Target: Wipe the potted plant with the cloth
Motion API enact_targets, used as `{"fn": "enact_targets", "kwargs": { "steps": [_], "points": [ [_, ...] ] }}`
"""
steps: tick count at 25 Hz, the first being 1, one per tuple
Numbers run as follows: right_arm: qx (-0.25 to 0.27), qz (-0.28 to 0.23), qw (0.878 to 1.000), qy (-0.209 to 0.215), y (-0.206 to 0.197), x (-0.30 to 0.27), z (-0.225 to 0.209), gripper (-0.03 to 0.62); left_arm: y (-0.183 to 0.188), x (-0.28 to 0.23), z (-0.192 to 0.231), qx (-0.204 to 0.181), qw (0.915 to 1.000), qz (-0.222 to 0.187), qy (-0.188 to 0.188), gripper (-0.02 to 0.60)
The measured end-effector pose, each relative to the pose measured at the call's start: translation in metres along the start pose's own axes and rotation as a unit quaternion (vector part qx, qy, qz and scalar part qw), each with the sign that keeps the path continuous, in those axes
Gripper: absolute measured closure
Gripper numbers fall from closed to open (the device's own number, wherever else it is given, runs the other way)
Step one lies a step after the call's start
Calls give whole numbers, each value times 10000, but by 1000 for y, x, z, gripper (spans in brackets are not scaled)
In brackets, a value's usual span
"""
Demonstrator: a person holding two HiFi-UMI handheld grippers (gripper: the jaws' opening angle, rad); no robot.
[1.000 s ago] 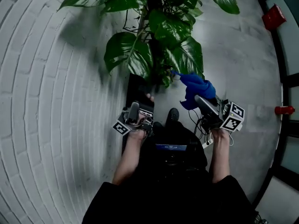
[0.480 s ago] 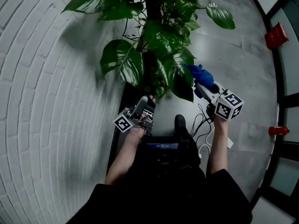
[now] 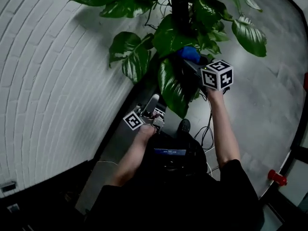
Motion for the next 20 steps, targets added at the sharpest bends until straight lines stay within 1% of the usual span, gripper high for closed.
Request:
{"fn": "enact_targets", "kwargs": {
  "steps": [1, 3, 6, 8, 12, 17, 20],
  "points": [
    [-44, -35, 10000, 1, 6, -9, -6, 487, -2, -2, 0, -58, 10000, -39, -8, 169],
    [-15, 75, 10000, 30, 10, -24, -12, 487, -5, -4, 1, -130, 9999, -84, -57, 169],
    [22, 334, 9991, 266, 2, -38, -9, 487, -3, -11, 7, -179, 9995, -122, -216, 169],
    [-30, 384, 9979, 525, -8, -43, -2, 487, 0, -17, 13, -125, 9993, -177, -317, 169],
    [116, 380, 9944, 984, -22, -48, 17, 487, 2, -23, 19, 141, 9975, -391, -564, 169],
    [20, 308, 9900, 1373, -37, -46, 33, 487, 1, -23, 20, 296, 9967, -425, -623, 169],
    [93, 484, 9855, 1622, -46, -43, 44, 487, -1, -22, 22, 267, 9974, -351, -578, 169]
  ]
}}
Point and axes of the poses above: the fingertips, and each gripper's own axes: x backward along the fingers, z to its left, y out of its top, the point moved 10 cm from there along x, backward along the fingers, and after that the axes turned 3 degrees about -y, right-handed, at the moved point
